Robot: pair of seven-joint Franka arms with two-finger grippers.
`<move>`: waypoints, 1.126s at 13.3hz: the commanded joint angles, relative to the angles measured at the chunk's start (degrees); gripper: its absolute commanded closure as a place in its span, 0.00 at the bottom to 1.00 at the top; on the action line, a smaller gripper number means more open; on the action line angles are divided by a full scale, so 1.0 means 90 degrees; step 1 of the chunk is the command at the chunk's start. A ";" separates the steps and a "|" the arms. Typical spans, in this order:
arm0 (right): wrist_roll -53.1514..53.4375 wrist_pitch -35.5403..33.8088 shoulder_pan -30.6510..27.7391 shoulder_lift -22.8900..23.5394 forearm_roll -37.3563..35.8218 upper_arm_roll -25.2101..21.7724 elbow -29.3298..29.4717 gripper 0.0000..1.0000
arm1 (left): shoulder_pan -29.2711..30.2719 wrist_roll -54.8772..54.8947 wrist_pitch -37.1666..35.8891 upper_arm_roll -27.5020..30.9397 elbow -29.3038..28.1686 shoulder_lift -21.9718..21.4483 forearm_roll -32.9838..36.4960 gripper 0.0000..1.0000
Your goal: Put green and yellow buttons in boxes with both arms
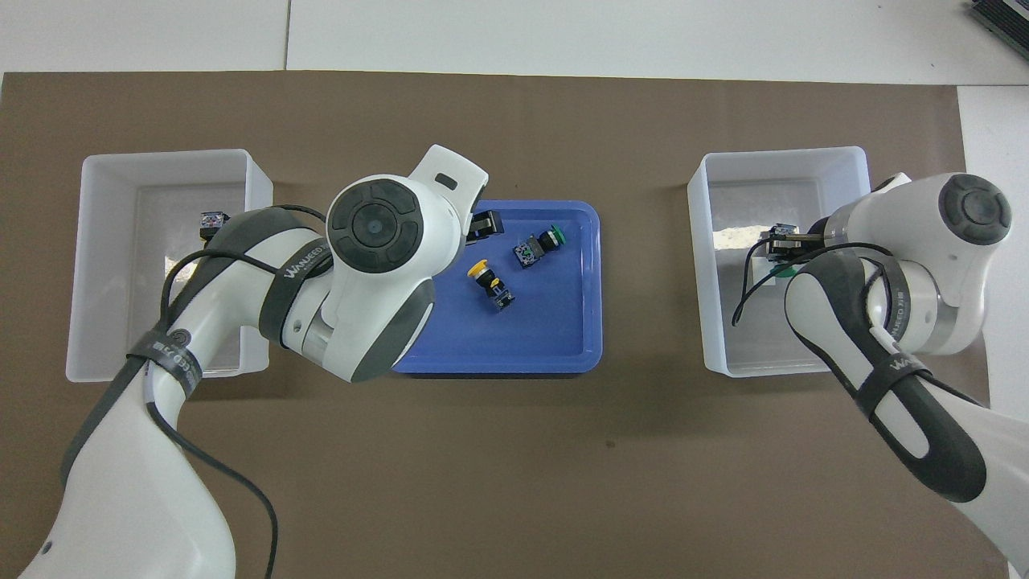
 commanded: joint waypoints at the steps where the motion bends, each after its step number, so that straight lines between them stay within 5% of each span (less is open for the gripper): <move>1: -0.0150 0.0057 -0.0117 -0.0135 0.0107 0.0088 -0.0072 0.00 | -0.0251 -0.0730 0.0416 0.0108 -0.0136 0.0282 -0.0077 0.00; 6: -0.0033 -0.0450 0.0106 -0.0535 0.0107 0.0137 0.0308 0.00 | -0.0437 -0.1678 0.1179 0.0098 -0.0693 0.0517 -0.0077 0.00; 10: 0.1778 -0.0608 0.0818 -0.0575 0.0048 0.0137 0.0572 0.00 | -0.0584 -0.1934 0.1453 0.0098 -0.0879 0.0606 -0.0077 0.00; 12: 0.2541 -0.0608 0.1208 -0.0585 0.0097 0.0157 0.0563 0.00 | -0.0584 -0.1905 0.1423 0.0098 -0.0859 0.0606 -0.0077 0.78; 13: 0.2922 -0.0598 0.1423 -0.0595 0.0097 0.0157 0.0553 0.00 | -0.0584 -0.1905 0.1394 0.0098 -0.0850 0.0606 -0.0077 1.00; 15: 0.3422 -0.0569 0.1688 -0.0624 0.0107 0.0157 0.0505 0.00 | -0.0584 -0.1905 0.1103 0.0108 -0.0714 0.0606 -0.0019 1.00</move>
